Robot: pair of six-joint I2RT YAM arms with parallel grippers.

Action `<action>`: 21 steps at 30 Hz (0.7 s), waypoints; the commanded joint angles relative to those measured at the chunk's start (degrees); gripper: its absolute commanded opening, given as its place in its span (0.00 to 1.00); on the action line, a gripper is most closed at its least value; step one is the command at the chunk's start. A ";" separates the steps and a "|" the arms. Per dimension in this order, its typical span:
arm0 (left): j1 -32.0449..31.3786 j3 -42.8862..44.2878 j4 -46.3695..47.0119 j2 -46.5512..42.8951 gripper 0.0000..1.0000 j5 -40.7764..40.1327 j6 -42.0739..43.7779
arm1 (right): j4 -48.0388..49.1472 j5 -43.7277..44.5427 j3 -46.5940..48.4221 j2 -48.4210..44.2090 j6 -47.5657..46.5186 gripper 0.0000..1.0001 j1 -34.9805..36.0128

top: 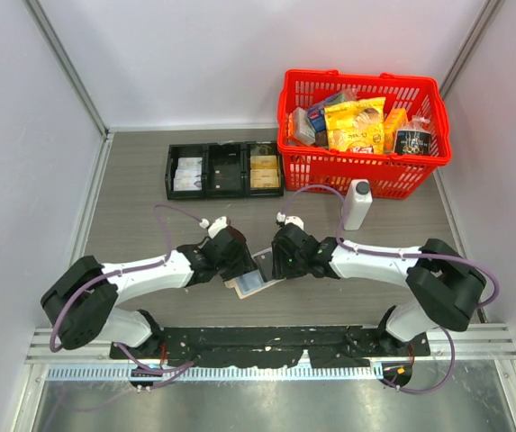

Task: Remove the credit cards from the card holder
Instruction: Remove the credit card from the card holder.

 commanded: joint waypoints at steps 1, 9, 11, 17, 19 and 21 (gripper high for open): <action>1.02 1.10 -10.17 -3.16 0.54 -6.95 3.44 | 1.72 2.23 0.77 -5.15 1.24 0.42 0.58; -0.12 1.73 -3.25 -8.62 0.54 0.07 0.90 | 1.98 2.77 2.96 -6.04 -2.36 0.38 -1.18; -0.47 1.11 -0.34 -8.45 0.54 0.95 -0.78 | 2.86 1.89 2.88 -4.90 -2.62 0.37 -1.88; -0.39 1.37 4.24 -4.85 0.48 0.35 -1.92 | 5.50 0.21 1.03 -2.79 -2.54 0.32 -3.11; -0.48 1.46 5.46 -3.27 0.44 0.25 -1.75 | 6.29 -0.05 0.42 -2.53 -2.62 0.31 -3.46; -0.39 1.02 6.87 -2.04 0.43 0.34 -1.75 | 6.82 -0.49 0.06 -2.17 -2.45 0.30 -3.73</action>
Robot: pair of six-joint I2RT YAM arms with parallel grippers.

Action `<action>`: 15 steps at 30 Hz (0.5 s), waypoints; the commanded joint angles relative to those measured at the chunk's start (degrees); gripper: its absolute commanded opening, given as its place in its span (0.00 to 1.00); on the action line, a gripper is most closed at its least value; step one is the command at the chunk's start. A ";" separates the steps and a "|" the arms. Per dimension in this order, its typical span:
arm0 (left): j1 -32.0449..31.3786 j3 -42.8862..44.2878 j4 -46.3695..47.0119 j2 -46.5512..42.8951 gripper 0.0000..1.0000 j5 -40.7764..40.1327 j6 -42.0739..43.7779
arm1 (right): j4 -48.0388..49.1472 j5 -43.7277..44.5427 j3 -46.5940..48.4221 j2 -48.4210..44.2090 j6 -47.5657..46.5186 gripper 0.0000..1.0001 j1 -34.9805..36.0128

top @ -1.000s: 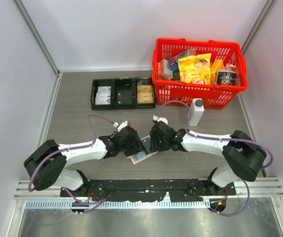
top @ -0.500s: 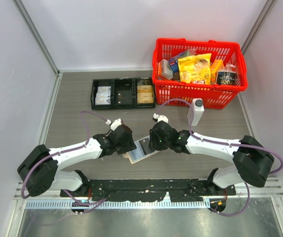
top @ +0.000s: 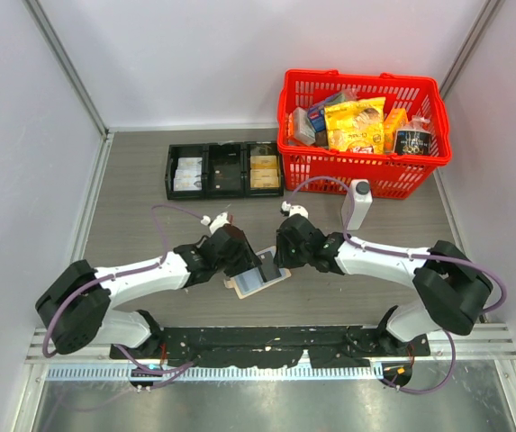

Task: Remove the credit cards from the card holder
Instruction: Remove the credit card from the card holder.

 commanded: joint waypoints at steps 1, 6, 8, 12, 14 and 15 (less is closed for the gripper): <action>-0.28 0.23 6.00 2.53 0.43 -0.03 -0.90 | 3.91 -1.04 -0.68 0.58 -0.70 0.29 -0.73; -0.19 -1.88 8.02 3.77 0.43 0.15 -1.51 | 6.37 -1.48 -2.44 1.72 0.88 0.28 -0.91; -0.10 -2.67 8.47 3.86 0.43 0.23 -1.60 | 7.78 -2.18 -3.75 1.90 1.76 0.28 -0.91; -0.10 -2.76 8.47 5.17 0.43 0.94 -1.86 | 8.48 -3.84 -4.64 2.43 2.81 0.27 -0.82; -0.10 -3.02 10.21 5.52 0.43 1.11 -2.30 | 9.01 -4.46 -5.33 2.34 3.78 0.27 -0.91; -0.10 -3.28 10.75 5.70 0.43 1.11 -2.65 | 9.53 -4.47 -5.51 2.17 4.48 0.27 -0.82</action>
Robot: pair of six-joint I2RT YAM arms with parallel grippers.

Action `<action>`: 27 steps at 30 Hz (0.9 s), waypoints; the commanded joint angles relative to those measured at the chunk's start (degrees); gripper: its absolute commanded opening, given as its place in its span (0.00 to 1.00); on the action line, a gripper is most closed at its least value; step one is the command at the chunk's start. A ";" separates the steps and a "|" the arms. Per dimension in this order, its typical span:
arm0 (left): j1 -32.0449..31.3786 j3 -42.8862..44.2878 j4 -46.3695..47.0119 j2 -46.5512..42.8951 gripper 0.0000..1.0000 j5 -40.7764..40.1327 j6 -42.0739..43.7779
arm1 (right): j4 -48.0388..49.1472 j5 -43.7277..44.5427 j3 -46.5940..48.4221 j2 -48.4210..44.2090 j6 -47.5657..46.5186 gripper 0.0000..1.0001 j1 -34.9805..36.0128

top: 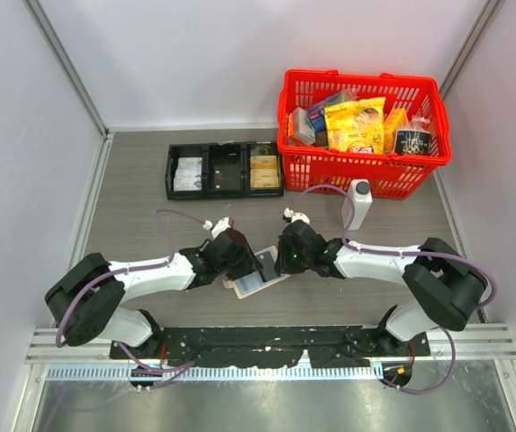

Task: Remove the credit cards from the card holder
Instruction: Remove the credit card from the card holder.

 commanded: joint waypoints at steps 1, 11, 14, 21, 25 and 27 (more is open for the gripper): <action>-0.10 -0.75 5.00 1.02 0.44 0.33 -1.52 | 3.66 -1.62 -1.38 -0.11 2.78 0.27 -0.19; 0.51 -1.45 10.00 3.40 0.44 2.70 -3.45 | 3.66 -3.21 -2.35 -0.63 4.01 0.27 -0.19; 0.60 -2.86 14.13 2.26 0.43 4.36 -4.50 | 3.57 -3.03 -2.62 -0.64 4.10 0.27 -0.10; 0.43 -5.40 22.05 -1.78 0.38 6.30 -4.86 | 5.59 -2.86 -2.97 -0.37 4.63 0.27 -0.19; 0.51 -6.99 24.60 -2.58 0.31 6.48 -4.95 | 5.68 -2.94 -2.79 -0.20 4.80 0.27 -0.19; 0.51 -6.99 24.69 -2.23 0.29 6.48 -4.95 | 5.68 -2.94 -2.79 -0.28 4.98 0.27 -0.19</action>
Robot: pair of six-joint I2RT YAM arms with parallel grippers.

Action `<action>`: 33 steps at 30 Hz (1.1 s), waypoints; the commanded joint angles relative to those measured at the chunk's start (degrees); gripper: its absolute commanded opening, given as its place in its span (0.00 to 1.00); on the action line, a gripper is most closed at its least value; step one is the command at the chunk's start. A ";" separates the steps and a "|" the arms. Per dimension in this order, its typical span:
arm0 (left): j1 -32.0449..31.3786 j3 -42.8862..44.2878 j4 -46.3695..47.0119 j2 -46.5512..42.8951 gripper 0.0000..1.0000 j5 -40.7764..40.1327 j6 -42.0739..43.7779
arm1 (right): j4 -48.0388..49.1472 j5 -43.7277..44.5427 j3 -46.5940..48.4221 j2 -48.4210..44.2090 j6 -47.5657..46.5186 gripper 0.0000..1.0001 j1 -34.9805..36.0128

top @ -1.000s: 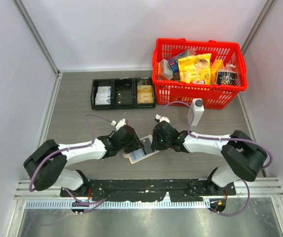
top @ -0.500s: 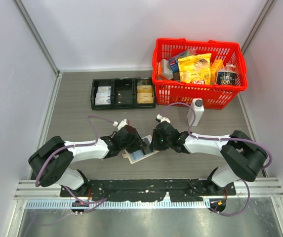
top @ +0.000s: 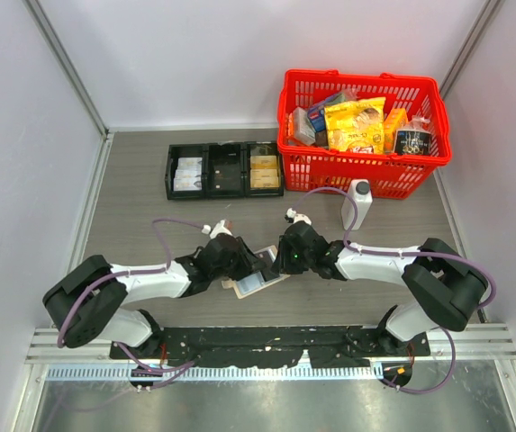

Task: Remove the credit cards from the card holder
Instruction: Remove the credit card from the card holder.

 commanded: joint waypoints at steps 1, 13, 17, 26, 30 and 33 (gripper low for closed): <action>-0.01 -0.09 8.04 -1.05 0.28 2.04 -0.84 | 1.24 -0.30 -0.67 -0.02 1.15 0.27 0.23; -0.01 -1.66 9.89 1.51 0.00 3.89 -0.66 | 0.54 -0.12 -0.50 0.85 1.33 0.27 0.23; 0.08 -3.33 9.53 -1.12 0.00 2.83 -0.57 | -0.16 -0.21 0.03 1.91 1.33 0.26 0.05; 0.25 -4.92 11.55 -2.62 0.00 3.80 -1.45 | -0.16 -1.26 0.29 4.02 1.86 0.24 -1.00; 0.43 -5.71 11.91 -2.98 0.00 3.62 -1.45 | -2.27 -1.44 0.29 4.29 2.03 0.22 -1.36; 0.60 -6.32 11.99 -3.41 0.00 3.71 -1.80 | -3.06 -1.26 0.38 4.72 2.12 0.20 -1.71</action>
